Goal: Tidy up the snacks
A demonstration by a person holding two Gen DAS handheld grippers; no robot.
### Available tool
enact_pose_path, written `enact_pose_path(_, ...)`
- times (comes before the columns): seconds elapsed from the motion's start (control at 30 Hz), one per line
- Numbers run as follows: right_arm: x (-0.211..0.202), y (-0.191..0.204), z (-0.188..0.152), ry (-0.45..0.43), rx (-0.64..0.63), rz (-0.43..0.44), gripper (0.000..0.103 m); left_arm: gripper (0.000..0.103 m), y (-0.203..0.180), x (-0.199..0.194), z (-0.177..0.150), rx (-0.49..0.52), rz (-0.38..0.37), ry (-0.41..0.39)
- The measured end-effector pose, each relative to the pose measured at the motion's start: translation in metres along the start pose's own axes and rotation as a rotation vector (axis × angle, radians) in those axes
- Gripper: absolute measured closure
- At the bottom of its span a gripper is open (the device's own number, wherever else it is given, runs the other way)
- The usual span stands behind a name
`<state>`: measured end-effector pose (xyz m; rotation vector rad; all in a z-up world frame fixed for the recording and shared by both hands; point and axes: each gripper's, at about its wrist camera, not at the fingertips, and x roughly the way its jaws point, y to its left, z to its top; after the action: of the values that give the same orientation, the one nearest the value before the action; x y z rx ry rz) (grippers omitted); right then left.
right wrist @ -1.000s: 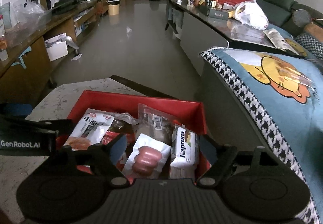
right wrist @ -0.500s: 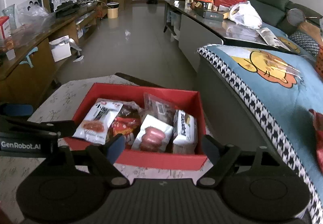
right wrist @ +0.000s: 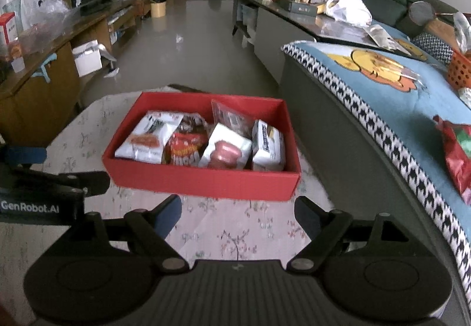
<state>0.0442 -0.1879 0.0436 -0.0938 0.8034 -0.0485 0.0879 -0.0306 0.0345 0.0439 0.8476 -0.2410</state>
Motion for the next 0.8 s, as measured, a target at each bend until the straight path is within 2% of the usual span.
enact_pose_path(0.8,-0.006,0.016,-0.038,0.077,-0.033,-0.026,0.013,0.0,0.001,-0.004,-0.04,0.018,0.004,0.071)
